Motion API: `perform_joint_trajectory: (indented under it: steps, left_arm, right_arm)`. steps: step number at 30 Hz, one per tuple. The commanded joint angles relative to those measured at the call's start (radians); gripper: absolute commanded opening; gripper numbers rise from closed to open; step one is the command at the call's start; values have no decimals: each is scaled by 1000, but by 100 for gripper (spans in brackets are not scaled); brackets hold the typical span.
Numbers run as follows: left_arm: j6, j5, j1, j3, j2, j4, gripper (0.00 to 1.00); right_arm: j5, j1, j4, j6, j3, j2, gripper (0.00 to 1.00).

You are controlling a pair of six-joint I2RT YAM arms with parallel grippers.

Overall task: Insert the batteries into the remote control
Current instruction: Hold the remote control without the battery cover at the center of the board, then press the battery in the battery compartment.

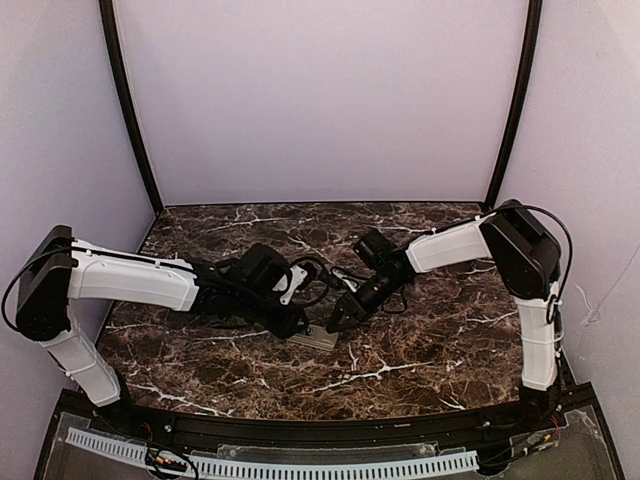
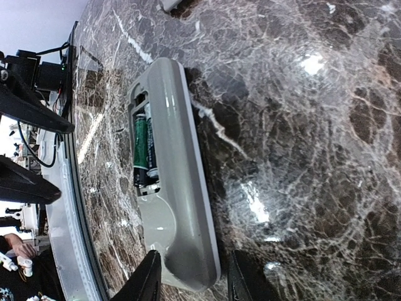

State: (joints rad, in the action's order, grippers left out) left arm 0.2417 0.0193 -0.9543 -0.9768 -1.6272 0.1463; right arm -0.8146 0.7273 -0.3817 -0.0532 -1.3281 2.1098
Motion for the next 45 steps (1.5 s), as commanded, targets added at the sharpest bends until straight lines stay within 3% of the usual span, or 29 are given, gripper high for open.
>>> perform_joint_trajectory:
  steps: [1, 10, 45]
  left_arm:
    - [-20, -54, -15, -30, -29, 91, 32]
    - [-21, -85, -28, -49, -59, 112, 30]
    - [-69, -112, -54, -111, -163, 93, 25]
  right_arm:
    - [23, 33, -14, 13, -10, 8, 35]
    - [47, 47, -10, -22, 2, -1, 29]
    - [48, 60, 15, -60, 25, 3, 27]
